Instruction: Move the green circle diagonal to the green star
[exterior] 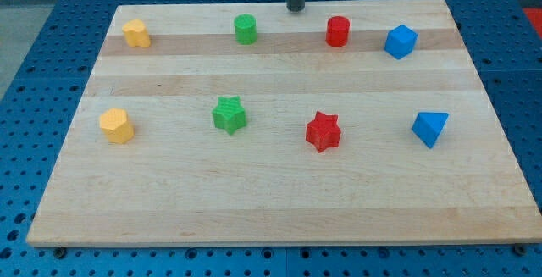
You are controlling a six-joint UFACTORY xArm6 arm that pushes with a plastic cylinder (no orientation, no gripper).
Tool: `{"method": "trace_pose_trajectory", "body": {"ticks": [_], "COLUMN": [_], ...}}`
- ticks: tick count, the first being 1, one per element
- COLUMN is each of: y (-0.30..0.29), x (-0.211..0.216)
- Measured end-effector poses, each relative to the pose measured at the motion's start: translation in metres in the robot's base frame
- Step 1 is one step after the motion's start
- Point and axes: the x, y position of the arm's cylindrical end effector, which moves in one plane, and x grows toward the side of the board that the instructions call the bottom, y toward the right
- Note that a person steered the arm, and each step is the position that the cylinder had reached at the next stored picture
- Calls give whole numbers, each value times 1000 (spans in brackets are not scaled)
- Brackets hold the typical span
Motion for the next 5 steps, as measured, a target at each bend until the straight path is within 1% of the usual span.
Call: {"method": "trace_pose_trajectory", "body": {"ticks": [1, 2, 4, 5], "y": [-46, -62, -64, -74], "x": [-5, -5, -6, -6]}}
